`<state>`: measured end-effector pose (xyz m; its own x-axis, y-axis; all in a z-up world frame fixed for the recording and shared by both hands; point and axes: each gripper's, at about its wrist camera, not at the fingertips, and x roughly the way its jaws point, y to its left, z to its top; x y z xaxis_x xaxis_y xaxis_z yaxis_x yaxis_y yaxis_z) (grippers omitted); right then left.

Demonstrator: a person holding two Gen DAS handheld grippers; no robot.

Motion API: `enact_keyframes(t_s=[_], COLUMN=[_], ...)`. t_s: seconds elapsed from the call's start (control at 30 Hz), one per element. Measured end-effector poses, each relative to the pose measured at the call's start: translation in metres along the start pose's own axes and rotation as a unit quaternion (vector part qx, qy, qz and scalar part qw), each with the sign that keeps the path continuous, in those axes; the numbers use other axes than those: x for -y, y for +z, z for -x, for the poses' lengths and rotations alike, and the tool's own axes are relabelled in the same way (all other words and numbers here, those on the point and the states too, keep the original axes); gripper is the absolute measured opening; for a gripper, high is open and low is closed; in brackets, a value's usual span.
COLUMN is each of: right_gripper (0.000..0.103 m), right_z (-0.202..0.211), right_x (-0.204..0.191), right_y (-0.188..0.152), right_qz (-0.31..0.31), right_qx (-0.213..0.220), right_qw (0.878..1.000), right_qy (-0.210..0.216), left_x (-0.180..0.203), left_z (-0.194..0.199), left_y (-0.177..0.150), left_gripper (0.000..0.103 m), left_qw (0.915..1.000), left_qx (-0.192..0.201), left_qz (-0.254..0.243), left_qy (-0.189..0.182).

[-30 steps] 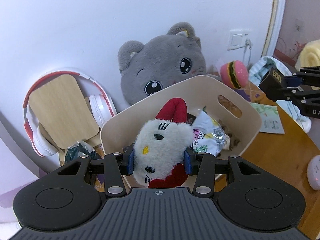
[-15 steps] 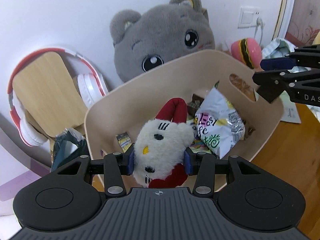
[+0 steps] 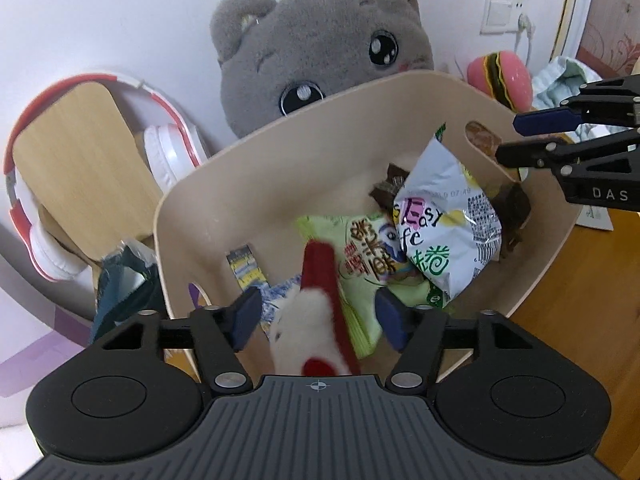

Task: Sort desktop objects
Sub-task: 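Open both tools to drop the dark box and plush into the basket, then move both tools back toward the wrapped bread roll and brown claw clip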

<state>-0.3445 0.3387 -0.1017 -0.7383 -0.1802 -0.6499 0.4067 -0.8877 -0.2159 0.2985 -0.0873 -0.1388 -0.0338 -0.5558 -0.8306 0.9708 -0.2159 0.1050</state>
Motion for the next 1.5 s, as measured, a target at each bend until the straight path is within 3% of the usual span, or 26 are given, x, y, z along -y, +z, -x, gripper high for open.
enact_keyframes(t_s=[0.27,0.53,0.7,1.13,1.5], right_gripper=[0.068,0.076,0.076,0.076,0.074], right_z=[0.018,0.060,0.077,0.067,0.029], right_x=[-0.001,-0.013,-0.027,-0.067,-0.092], right_y=[0.001,-0.018,-0.040,-0.081,-0.093], right_qz=[0.022,0.045,0.052,0.047,0.031], right_qx=[0.029,0.086,0.097,0.034,-0.009], right_qw=[0.999,0.995,0.993,0.993,0.994], right_qy=[0.006,0.028,0.040,0.101,0.102], left_x=[-0.017,-0.041,-0.050,-0.045,-0.023], left_z=[0.022,0.052,0.058,0.046,-0.002], left_y=[-0.007,-0.036,-0.057,-0.085,-0.097], left_gripper=[0.071,0.072,0.073,0.074,0.074], left_qw=[0.9993,0.9973,0.9983,0.9954,0.9852], left_qx=[0.033,0.068,0.053,0.011,-0.048], left_qz=[0.016,0.030,0.016,-0.047,-0.121], left_qy=[0.010,-0.001,-0.019,-0.083,-0.111])
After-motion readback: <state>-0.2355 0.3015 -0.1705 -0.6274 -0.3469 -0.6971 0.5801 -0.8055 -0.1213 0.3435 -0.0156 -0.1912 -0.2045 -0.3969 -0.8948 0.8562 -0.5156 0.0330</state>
